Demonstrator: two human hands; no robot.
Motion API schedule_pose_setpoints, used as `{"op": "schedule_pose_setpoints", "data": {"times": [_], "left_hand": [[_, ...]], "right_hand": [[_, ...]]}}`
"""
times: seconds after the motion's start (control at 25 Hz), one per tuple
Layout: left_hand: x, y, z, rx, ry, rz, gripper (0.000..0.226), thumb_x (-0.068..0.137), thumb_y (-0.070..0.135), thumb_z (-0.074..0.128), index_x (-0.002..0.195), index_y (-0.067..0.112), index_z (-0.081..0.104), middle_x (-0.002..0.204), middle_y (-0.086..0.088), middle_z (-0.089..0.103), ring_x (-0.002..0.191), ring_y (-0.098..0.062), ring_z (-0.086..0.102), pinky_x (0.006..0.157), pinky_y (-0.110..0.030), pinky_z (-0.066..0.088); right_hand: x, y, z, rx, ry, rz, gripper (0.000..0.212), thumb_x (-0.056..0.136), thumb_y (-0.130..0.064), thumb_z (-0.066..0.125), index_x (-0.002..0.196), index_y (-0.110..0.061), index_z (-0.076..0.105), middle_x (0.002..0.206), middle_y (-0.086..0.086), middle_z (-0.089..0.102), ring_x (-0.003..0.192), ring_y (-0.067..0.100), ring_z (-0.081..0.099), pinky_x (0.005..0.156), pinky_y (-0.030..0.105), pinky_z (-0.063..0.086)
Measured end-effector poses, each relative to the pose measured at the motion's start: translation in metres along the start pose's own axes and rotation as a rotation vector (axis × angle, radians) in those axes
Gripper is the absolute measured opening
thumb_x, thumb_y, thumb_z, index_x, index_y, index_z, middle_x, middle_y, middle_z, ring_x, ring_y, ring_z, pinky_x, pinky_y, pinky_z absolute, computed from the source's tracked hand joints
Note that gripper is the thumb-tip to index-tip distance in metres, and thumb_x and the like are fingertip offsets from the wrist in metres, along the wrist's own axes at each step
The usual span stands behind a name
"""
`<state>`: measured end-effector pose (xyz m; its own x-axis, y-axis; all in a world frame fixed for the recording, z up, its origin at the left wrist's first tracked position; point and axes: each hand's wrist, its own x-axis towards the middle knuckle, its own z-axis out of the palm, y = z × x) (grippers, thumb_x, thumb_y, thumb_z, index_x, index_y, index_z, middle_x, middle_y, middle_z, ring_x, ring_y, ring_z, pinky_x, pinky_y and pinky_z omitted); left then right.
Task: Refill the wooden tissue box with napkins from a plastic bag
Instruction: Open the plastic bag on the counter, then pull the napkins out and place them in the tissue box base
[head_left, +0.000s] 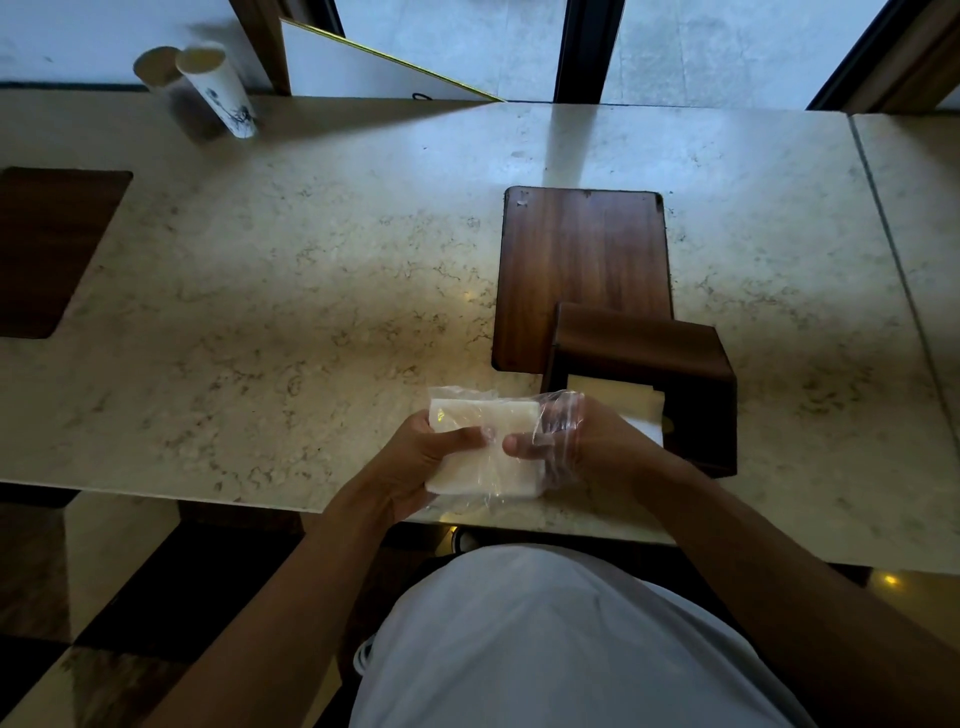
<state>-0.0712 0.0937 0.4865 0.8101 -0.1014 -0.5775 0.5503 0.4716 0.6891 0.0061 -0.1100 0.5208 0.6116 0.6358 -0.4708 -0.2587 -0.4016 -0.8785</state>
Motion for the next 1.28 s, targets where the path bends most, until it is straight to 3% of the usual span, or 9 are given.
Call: {"op": "schedule_pose_setpoints", "data": {"times": [0.12,0.2,0.28,0.4,0.56,0.72,1.0,1.12,1.28], "left_hand": [[0.000,0.000,0.003,0.053,0.045,-0.005,0.048,0.069,0.005,0.084,0.115,0.006,0.069,0.103,-0.015,0.077,0.094,-0.029,0.075,0.072,-0.039,0.060],[0.001,0.000,0.003,0.088,0.076,-0.006,0.051,0.070,0.006,0.085,0.117,0.004,0.068,0.107,-0.017,0.076,0.098,-0.031,0.074,0.074,-0.041,0.060],[0.002,0.002,0.002,0.087,0.085,-0.017,0.048,0.072,0.007,0.083,0.117,0.002,0.068,0.109,-0.018,0.076,0.100,-0.033,0.073,0.075,-0.042,0.061],[0.003,0.005,-0.003,0.001,0.078,-0.029,0.043,0.077,0.003,0.078,0.118,-0.005,0.066,0.112,-0.022,0.075,0.100,-0.035,0.074,0.072,-0.040,0.062],[0.002,0.009,-0.017,0.028,0.169,0.002,0.035,0.075,0.005,0.080,0.107,-0.006,0.071,0.101,-0.021,0.076,0.087,-0.031,0.076,0.066,-0.037,0.062],[0.002,0.014,-0.038,0.050,0.280,0.050,0.023,0.076,-0.001,0.075,0.098,-0.005,0.069,0.085,-0.017,0.074,0.072,-0.023,0.072,0.062,-0.028,0.059],[-0.003,0.023,-0.068,0.149,0.295,0.057,0.024,0.072,0.001,0.079,0.093,-0.001,0.068,0.086,-0.016,0.077,0.068,-0.021,0.073,0.058,-0.028,0.058],[-0.004,0.024,-0.083,0.128,0.433,0.103,0.015,0.074,-0.005,0.076,0.086,0.002,0.070,0.078,-0.012,0.077,0.070,-0.018,0.074,0.063,-0.025,0.060],[-0.011,0.018,-0.106,0.019,0.570,0.099,0.015,0.083,-0.008,0.070,0.089,0.005,0.067,0.076,-0.011,0.077,0.059,-0.017,0.071,0.057,-0.029,0.061]], "right_hand": [[0.007,0.010,0.003,0.004,0.052,0.029,0.039,0.074,-0.029,0.084,0.089,0.005,0.072,0.091,0.028,0.072,0.089,0.051,0.068,0.084,0.068,0.053],[0.011,0.015,0.004,-0.012,0.082,0.046,0.012,0.078,-0.020,0.082,0.076,-0.013,0.072,0.077,0.011,0.072,0.077,0.038,0.069,0.083,0.063,0.056],[0.013,0.016,0.004,-0.023,0.104,0.045,0.007,0.084,-0.013,0.079,0.080,-0.014,0.073,0.079,0.013,0.073,0.075,0.036,0.069,0.080,0.057,0.057],[0.010,0.014,-0.003,0.022,0.147,0.047,0.019,0.082,-0.015,0.081,0.099,-0.008,0.075,0.093,0.018,0.077,0.077,0.032,0.074,0.070,0.045,0.061],[0.000,0.023,-0.024,0.181,0.178,0.125,0.010,0.079,-0.018,0.082,0.088,-0.020,0.081,0.085,-0.001,0.081,0.076,0.015,0.078,0.058,0.024,0.061],[-0.003,0.030,-0.045,0.187,0.229,0.125,0.032,0.071,-0.029,0.085,0.101,-0.018,0.081,0.095,0.000,0.082,0.086,0.017,0.079,0.070,0.033,0.064],[0.003,0.030,-0.049,0.230,0.283,0.088,0.020,0.083,-0.016,0.079,0.101,-0.024,0.076,0.099,-0.003,0.081,0.089,0.013,0.078,0.071,0.033,0.064],[0.004,0.026,-0.054,0.223,0.296,0.076,0.026,0.080,-0.015,0.082,0.105,-0.017,0.076,0.092,-0.005,0.081,0.086,0.013,0.078,0.066,0.028,0.063],[-0.002,0.028,-0.068,0.255,0.262,0.058,0.028,0.077,-0.019,0.082,0.104,-0.017,0.075,0.098,-0.002,0.081,0.090,0.017,0.078,0.068,0.027,0.062]]}}
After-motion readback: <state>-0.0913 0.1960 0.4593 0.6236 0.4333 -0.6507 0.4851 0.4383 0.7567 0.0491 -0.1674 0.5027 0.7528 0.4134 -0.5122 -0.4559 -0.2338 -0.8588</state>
